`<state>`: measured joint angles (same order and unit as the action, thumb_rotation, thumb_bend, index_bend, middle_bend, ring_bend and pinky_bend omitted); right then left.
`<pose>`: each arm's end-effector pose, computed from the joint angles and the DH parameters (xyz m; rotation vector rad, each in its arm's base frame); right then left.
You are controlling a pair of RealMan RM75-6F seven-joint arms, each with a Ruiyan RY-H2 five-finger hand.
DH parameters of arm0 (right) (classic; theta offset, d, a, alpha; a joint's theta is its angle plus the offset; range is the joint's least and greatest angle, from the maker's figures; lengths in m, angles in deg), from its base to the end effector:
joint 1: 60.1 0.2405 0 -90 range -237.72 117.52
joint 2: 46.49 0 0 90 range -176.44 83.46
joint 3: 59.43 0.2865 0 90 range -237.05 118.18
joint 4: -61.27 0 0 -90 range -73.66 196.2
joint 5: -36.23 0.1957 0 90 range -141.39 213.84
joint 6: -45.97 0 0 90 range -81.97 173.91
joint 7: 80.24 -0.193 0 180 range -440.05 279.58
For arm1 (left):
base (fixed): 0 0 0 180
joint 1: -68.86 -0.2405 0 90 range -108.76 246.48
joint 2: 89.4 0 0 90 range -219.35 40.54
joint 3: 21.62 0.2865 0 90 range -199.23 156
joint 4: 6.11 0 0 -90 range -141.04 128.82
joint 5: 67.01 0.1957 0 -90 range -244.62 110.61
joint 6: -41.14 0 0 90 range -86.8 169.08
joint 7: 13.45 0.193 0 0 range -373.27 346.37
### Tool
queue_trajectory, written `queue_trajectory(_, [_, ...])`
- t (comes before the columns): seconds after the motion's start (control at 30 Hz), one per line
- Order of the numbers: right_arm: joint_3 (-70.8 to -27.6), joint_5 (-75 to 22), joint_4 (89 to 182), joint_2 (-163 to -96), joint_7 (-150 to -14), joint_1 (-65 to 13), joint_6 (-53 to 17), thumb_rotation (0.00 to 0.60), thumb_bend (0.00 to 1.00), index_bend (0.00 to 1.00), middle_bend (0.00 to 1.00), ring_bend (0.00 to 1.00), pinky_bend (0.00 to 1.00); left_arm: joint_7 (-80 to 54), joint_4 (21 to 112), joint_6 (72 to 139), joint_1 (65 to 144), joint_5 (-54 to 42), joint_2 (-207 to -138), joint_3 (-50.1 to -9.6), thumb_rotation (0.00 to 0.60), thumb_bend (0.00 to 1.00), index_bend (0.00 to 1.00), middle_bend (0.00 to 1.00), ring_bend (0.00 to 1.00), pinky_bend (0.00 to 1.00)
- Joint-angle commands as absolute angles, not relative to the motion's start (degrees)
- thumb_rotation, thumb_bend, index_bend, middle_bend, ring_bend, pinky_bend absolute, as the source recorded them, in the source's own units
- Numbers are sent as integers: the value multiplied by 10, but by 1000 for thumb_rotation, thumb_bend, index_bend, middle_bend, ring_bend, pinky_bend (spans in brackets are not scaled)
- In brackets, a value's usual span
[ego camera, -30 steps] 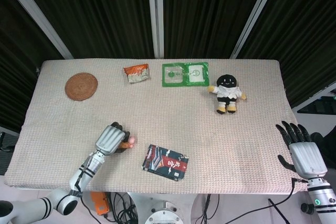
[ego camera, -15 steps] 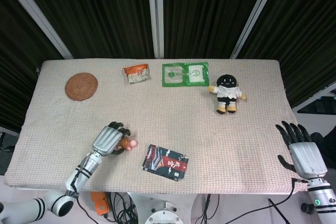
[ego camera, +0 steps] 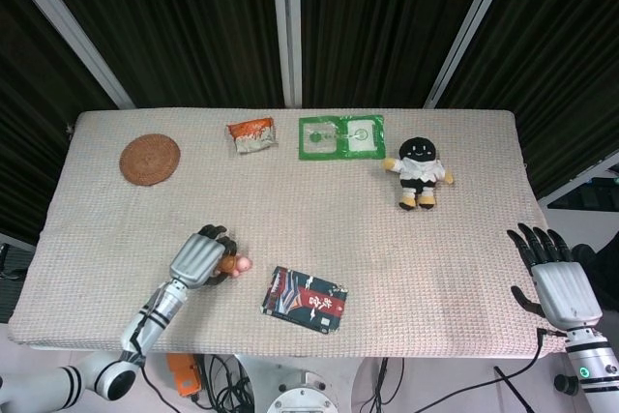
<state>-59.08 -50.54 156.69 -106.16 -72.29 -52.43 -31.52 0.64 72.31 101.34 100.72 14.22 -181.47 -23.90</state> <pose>-0.3279 -0.2354 0.1752 1.5761 -0.8593 0.7162 -0.2125 0.3399 -0.0464 -1.9630 -0.8686 -0.9026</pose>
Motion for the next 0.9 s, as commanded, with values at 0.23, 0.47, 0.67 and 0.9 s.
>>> queue_trajectory(0.23, [-590,-505,1566,-1061,-725,-525,-316,600,221,0,0,0,0,-40,649,1036,1003,159,-1857,-238,600,339,742,707,390,385])
queue_trajectory(0.47, [-591,-505,1566,-1061,-725,-524,-315,600,221,0,0,0,0,-56,629,1038,1003,164,-1865,-238,600,345,785,746,438,403])
queue_trajectory(0.67, [-590,-506,1568,-1060,-725,-525,-319,600,221,0,0,0,0,-66,664,1026,1006,171,-1834,-228,600,219,318,323,180,251])
queue_trajectory(0.9, [-590,-509,1573,-1058,-724,-524,-320,600,221,0,0,0,0,-81,712,1115,971,196,-1775,-233,600,173,85,9,0,132])
